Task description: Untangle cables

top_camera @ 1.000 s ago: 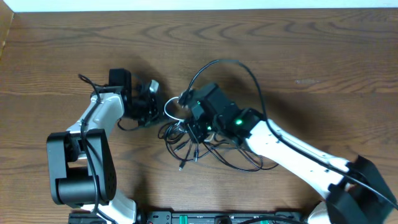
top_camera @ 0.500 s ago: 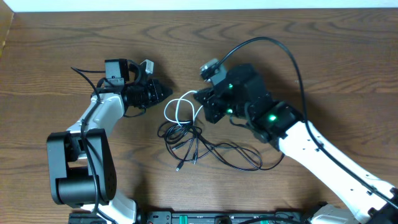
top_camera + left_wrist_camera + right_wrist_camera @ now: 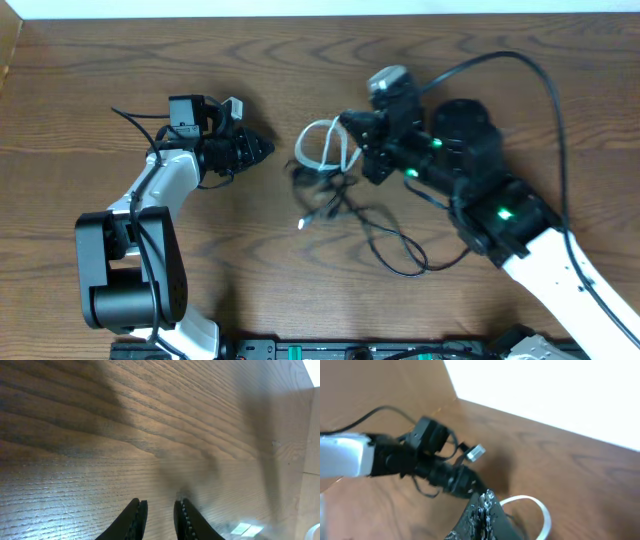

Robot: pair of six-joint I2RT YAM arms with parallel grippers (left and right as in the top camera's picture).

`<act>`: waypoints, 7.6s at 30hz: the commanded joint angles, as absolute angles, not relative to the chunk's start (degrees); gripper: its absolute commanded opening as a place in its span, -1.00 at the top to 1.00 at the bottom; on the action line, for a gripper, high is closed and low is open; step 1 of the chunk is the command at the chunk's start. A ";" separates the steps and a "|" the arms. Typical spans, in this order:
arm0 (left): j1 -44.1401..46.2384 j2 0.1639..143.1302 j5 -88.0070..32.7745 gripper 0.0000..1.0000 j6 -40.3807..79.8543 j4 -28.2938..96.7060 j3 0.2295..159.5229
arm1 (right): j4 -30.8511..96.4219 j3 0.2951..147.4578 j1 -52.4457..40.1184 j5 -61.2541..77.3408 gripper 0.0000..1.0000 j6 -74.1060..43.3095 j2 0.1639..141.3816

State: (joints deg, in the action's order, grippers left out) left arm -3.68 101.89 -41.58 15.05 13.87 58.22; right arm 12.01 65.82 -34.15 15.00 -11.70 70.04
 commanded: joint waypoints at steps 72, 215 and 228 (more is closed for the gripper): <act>6.42 102.02 -28.84 -0.61 37.93 10.41 58.35 | 54.37 65.87 3.86 -19.97 0.98 -26.48 80.12; 6.42 102.02 -28.84 -0.61 37.95 9.78 58.35 | 27.88 70.43 -23.57 6.13 0.98 -18.65 65.87; 6.42 102.02 -28.82 -0.61 37.93 9.96 58.35 | 38.50 70.43 -23.70 5.91 -0.31 -26.15 75.18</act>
